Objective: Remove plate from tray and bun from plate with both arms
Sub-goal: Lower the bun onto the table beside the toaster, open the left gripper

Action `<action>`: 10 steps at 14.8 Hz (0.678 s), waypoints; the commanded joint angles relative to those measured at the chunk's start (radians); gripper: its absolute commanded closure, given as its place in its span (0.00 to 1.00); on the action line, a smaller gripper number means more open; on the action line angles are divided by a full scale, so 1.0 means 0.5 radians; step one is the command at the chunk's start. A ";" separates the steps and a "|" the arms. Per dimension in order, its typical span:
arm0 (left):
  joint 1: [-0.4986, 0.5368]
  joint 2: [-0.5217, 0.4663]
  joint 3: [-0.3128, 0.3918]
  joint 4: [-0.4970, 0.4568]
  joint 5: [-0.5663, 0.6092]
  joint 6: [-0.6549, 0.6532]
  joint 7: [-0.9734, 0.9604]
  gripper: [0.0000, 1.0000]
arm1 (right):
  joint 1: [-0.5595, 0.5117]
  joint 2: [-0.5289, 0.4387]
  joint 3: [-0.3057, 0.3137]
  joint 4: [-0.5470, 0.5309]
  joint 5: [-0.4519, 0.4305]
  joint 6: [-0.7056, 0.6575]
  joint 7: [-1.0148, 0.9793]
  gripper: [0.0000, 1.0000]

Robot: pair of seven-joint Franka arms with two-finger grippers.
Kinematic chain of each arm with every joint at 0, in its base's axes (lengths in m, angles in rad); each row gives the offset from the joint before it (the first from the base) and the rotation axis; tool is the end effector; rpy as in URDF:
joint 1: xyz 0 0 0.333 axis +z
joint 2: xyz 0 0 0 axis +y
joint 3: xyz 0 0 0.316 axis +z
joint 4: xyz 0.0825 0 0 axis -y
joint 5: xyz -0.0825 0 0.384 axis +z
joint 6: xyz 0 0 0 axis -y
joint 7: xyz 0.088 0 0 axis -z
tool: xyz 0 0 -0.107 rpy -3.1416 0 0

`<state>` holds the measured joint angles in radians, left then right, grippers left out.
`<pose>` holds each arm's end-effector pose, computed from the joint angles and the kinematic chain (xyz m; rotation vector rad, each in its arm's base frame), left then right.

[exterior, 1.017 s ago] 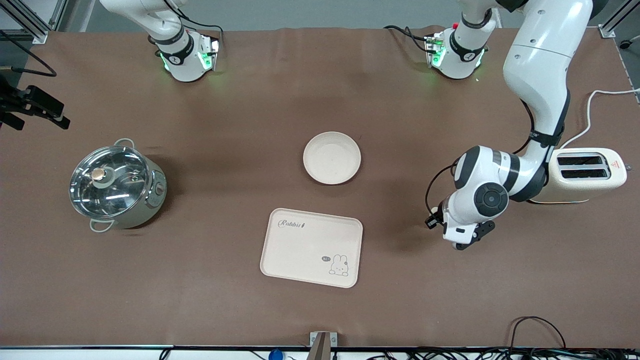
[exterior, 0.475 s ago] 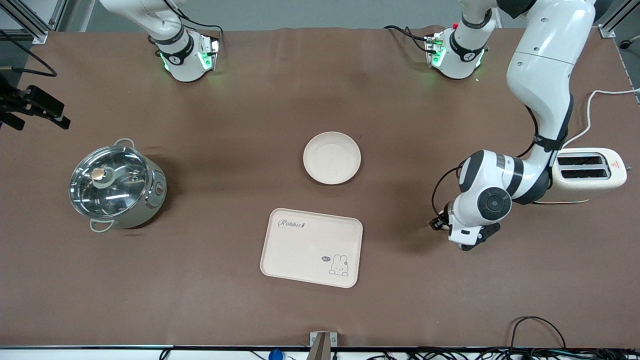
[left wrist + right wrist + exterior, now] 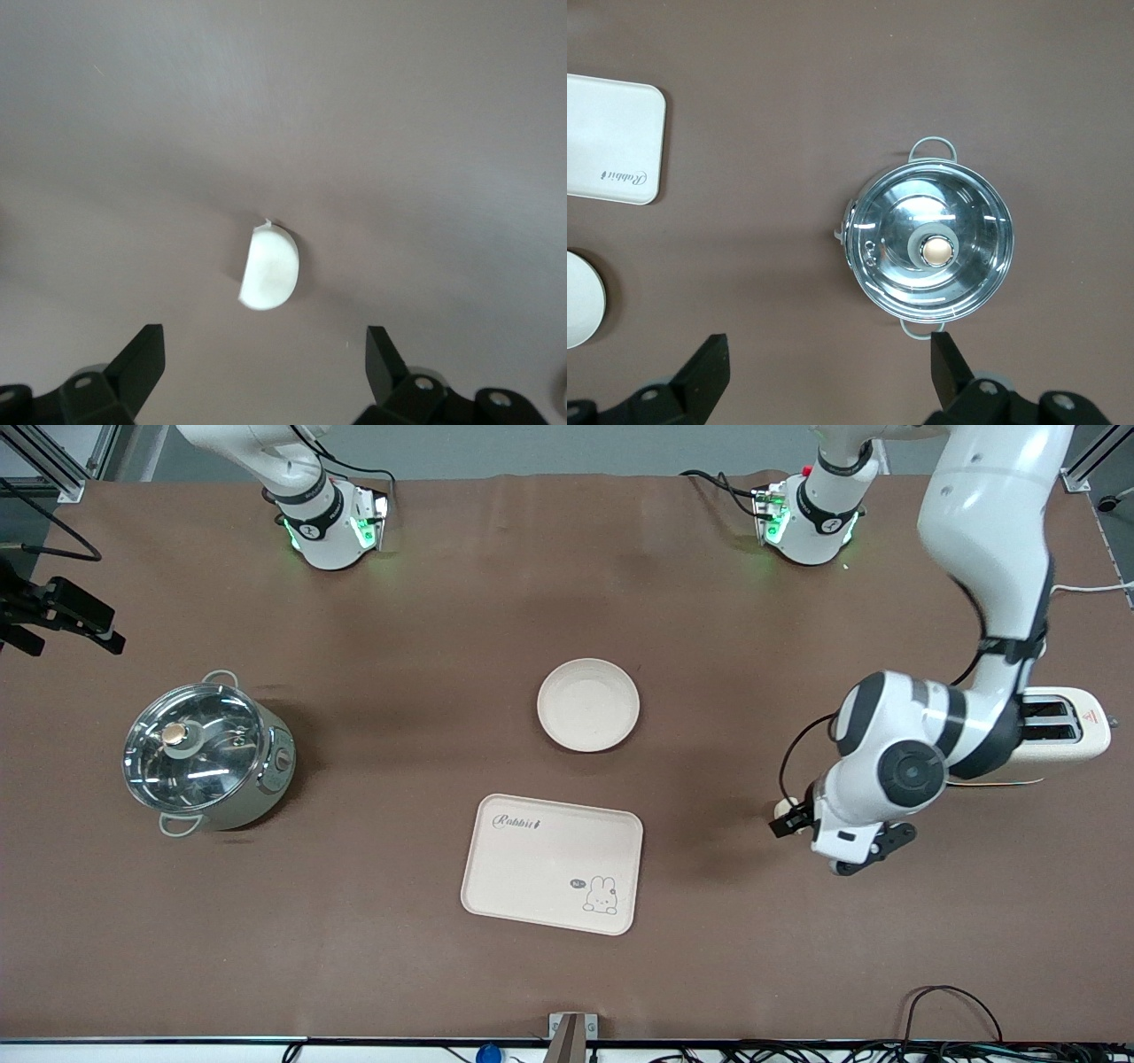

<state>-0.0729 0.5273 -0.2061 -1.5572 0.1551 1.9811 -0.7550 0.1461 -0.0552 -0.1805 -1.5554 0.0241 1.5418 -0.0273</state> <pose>0.6632 -0.1598 0.3381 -2.9944 -0.6540 0.0945 0.5345 -0.0188 0.6588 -3.1082 0.0091 -0.0649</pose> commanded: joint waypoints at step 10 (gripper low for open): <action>0.014 -0.845 0.016 0.261 -0.147 -0.878 0.828 0.00 | -0.010 0.003 0.014 0.015 0.010 -0.019 0.015 0.00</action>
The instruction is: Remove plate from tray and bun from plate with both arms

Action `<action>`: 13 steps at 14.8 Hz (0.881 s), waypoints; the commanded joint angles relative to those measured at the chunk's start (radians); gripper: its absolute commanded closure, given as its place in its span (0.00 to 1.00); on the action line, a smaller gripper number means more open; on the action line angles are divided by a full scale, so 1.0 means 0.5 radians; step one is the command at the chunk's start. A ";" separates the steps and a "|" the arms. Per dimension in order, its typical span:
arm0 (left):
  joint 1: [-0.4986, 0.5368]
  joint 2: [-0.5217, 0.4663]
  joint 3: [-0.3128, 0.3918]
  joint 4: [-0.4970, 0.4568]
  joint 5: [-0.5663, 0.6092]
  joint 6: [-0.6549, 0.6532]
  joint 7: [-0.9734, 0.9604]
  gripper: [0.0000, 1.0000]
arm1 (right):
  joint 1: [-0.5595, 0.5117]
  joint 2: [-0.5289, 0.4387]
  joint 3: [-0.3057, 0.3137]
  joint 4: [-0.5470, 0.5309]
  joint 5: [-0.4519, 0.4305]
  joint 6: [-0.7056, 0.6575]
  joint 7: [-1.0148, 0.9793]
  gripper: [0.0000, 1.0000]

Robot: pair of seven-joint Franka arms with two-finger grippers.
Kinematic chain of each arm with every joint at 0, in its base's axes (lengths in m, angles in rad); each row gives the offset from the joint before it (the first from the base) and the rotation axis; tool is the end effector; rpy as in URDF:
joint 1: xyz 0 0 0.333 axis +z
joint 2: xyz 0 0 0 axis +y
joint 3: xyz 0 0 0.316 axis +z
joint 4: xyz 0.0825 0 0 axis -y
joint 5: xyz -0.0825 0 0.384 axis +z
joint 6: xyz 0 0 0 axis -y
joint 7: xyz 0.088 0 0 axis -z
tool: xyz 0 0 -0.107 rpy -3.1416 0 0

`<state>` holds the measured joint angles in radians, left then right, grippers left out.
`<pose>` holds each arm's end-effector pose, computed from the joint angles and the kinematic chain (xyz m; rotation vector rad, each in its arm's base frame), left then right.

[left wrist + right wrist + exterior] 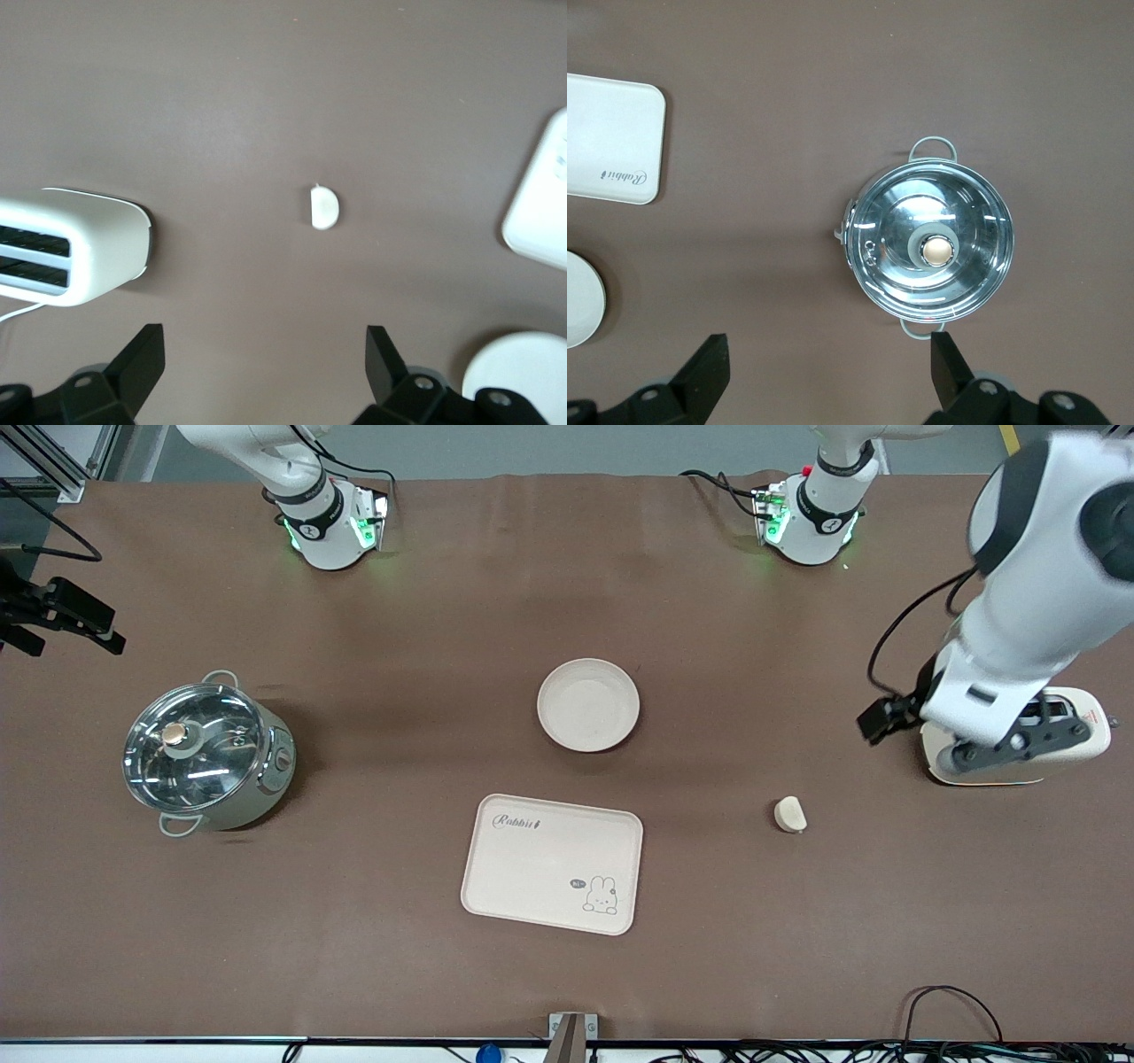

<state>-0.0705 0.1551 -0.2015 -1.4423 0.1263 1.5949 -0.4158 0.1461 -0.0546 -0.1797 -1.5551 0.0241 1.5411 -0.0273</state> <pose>0.5872 -0.1400 0.5997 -3.0438 -0.2182 -0.0498 0.5346 -0.0184 0.6585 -3.1083 0.0078 -0.0633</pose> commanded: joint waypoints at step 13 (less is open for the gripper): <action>0.101 -0.638 0.179 -0.423 -0.299 -0.192 0.678 0.00 | -0.013 0.002 0.013 0.015 0.013 -0.014 0.021 0.00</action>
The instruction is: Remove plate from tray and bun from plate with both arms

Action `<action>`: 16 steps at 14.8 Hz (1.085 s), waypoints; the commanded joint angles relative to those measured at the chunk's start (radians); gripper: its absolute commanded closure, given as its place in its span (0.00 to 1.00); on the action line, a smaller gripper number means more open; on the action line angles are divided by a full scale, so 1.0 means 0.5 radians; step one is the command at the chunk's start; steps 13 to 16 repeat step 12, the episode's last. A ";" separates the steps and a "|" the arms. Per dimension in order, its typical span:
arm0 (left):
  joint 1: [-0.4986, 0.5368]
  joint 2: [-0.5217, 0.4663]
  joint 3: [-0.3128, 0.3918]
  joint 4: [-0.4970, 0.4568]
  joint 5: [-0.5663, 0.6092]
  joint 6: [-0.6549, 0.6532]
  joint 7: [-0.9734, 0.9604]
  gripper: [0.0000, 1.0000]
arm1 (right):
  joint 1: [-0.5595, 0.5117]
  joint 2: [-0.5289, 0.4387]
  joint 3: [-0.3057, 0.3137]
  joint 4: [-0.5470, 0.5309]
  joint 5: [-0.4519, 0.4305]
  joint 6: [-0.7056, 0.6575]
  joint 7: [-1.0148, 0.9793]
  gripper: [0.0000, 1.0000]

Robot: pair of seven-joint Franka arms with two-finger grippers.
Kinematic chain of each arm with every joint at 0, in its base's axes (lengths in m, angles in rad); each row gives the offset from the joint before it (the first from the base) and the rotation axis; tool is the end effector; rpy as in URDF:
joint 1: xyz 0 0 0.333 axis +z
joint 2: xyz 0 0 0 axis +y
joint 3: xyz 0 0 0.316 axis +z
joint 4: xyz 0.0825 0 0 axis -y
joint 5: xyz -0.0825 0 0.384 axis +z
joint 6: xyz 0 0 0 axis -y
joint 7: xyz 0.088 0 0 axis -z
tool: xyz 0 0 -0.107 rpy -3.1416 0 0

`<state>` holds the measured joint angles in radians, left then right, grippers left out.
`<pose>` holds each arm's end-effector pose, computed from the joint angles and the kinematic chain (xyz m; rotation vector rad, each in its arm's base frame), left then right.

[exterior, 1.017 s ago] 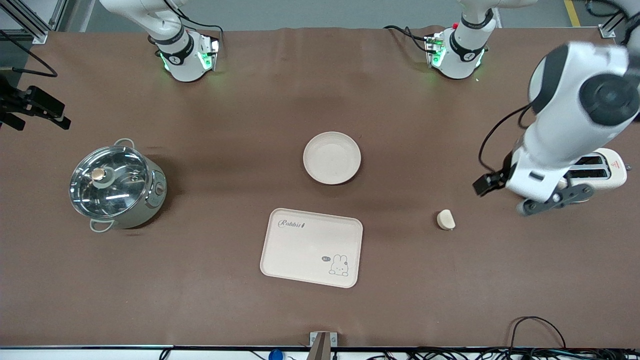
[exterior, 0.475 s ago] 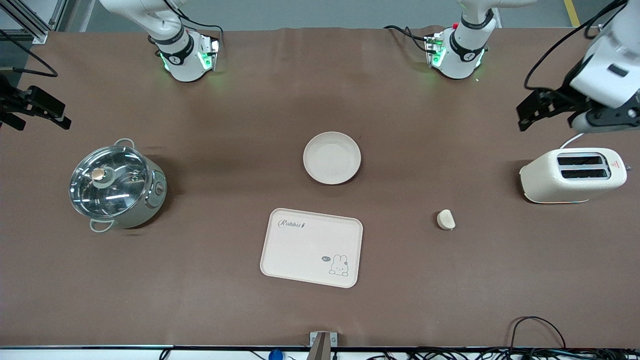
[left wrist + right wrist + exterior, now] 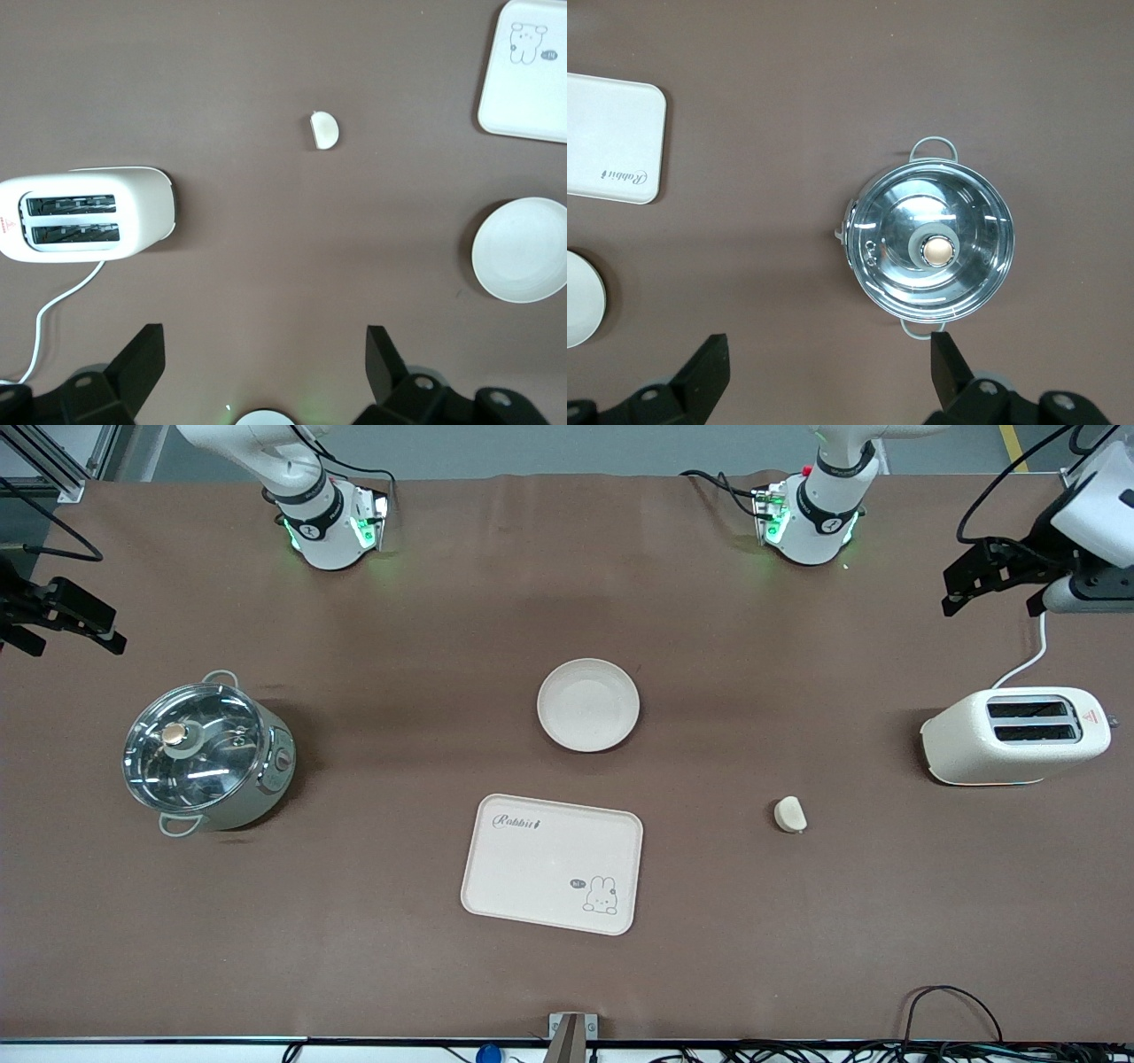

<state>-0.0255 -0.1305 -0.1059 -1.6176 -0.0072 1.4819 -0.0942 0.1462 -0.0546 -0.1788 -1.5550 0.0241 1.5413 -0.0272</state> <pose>0.4991 -0.0709 0.6635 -3.1339 0.0578 0.0081 0.5347 -0.0178 0.6586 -3.1084 0.0064 -0.0638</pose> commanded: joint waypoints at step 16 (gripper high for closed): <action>0.005 -0.040 -0.015 0.017 -0.007 -0.080 0.112 0.00 | -0.007 0.002 0.014 0.014 0.013 -0.008 0.021 0.00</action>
